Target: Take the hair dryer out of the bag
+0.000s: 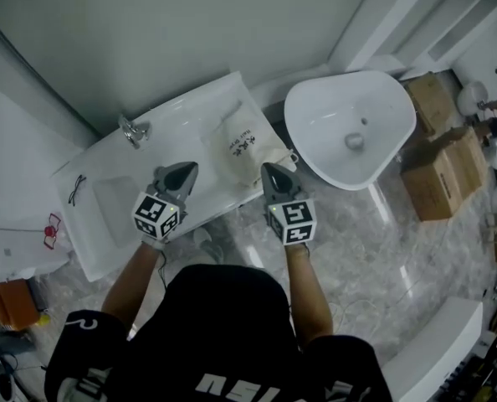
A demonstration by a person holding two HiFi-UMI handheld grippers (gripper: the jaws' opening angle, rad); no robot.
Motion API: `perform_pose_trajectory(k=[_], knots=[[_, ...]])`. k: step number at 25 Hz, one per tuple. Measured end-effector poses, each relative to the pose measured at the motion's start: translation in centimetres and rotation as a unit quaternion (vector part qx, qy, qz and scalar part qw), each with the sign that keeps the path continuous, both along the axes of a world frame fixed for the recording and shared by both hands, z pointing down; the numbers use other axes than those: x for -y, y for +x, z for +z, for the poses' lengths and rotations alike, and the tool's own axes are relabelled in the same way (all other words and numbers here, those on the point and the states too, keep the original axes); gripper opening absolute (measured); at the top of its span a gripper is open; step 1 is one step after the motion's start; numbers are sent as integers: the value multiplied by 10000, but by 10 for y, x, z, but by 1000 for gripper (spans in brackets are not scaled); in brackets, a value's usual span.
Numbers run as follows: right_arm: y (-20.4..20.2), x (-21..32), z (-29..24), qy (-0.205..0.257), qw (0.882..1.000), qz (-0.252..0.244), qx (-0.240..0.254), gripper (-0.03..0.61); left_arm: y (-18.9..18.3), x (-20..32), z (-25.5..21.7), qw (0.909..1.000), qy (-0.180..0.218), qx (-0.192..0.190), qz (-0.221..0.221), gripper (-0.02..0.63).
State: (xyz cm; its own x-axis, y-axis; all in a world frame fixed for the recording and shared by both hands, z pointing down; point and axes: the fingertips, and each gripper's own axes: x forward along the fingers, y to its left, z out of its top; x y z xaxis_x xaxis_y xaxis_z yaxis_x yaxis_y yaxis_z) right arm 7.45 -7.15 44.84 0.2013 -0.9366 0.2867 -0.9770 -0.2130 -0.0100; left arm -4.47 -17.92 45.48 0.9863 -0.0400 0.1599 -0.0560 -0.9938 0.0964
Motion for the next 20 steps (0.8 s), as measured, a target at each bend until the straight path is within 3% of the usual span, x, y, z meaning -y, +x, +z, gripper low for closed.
perform_pose_trajectory(k=[10, 20], knots=[[13, 40, 11, -153, 9998, 155, -31, -5, 25, 38, 13, 9991, -173, 24, 396, -3], [61, 69, 23, -185, 9983, -536, 135, -5, 51, 45, 28, 9988, -260, 257, -317, -3]])
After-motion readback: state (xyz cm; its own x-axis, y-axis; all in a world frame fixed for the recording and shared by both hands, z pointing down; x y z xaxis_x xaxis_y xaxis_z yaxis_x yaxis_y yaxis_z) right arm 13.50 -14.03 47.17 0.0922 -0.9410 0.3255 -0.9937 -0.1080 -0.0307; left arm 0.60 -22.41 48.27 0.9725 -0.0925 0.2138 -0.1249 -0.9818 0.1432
